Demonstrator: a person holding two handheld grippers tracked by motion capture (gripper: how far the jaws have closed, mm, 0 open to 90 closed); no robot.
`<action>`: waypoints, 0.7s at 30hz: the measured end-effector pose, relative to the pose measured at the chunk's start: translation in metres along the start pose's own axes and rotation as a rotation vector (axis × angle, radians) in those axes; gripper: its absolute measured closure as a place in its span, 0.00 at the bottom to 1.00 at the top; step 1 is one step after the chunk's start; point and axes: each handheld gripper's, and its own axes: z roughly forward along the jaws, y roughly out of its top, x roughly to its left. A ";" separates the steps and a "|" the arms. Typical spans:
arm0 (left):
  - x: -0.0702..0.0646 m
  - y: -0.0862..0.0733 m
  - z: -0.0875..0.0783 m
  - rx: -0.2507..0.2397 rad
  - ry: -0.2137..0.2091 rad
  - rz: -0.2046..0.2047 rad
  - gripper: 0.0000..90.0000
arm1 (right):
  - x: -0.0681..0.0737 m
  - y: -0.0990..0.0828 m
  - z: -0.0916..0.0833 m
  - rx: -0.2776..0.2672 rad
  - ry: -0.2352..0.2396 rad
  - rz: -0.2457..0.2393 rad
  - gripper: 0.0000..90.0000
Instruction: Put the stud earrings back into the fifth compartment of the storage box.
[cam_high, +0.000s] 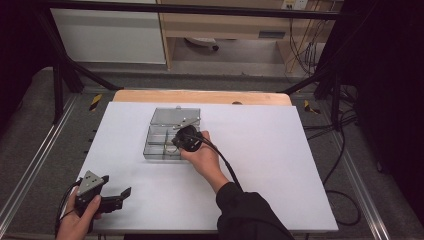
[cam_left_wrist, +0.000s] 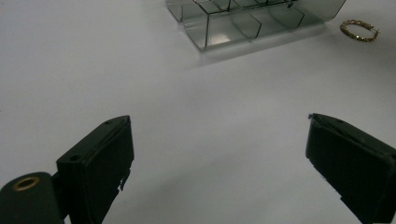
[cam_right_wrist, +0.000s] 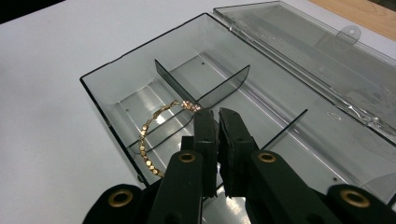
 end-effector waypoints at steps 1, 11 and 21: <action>0.000 0.000 0.000 0.001 0.000 0.001 0.09 | 0.000 0.000 0.001 0.002 -0.005 0.001 0.96; -0.001 0.000 0.000 -0.004 0.000 0.002 0.09 | 0.000 -0.002 0.006 0.030 -0.012 -0.005 0.95; -0.001 0.000 0.000 0.000 0.001 0.005 0.09 | 0.000 -0.002 -0.004 -0.015 -0.006 0.021 0.86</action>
